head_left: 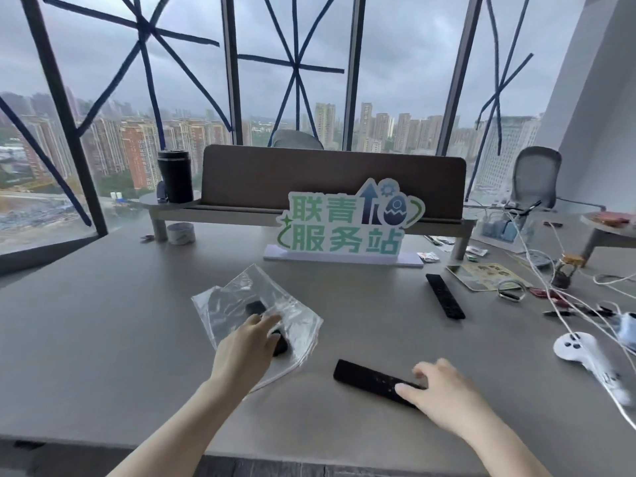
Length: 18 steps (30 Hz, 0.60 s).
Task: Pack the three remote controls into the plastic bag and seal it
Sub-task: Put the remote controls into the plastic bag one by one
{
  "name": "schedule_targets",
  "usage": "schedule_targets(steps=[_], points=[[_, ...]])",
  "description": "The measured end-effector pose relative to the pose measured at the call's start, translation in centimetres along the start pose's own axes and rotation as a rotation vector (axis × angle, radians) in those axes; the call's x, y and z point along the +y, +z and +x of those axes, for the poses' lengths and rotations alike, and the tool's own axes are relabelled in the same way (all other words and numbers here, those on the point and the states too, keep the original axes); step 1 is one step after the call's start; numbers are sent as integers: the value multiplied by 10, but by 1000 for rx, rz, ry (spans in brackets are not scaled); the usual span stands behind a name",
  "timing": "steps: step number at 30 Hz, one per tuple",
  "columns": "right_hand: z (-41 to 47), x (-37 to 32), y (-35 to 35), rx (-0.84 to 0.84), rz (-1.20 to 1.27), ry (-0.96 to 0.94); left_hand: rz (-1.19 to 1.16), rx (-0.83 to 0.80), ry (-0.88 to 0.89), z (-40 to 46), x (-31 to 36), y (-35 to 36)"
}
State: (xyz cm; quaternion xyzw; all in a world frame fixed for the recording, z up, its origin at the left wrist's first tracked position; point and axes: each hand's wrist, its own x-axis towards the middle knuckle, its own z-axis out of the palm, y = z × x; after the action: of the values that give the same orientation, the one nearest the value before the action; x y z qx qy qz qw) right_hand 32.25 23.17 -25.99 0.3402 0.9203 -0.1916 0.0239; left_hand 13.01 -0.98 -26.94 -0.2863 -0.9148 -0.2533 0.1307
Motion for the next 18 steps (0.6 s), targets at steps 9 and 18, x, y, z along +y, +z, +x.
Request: schedule_targets(steps=[9,18], points=[[-11,17,7,-58,302,-131,-137,-2,-92,-2,18,18],[-27,43,-55,-219,919,-47,-291,-65,142,61,115,34]])
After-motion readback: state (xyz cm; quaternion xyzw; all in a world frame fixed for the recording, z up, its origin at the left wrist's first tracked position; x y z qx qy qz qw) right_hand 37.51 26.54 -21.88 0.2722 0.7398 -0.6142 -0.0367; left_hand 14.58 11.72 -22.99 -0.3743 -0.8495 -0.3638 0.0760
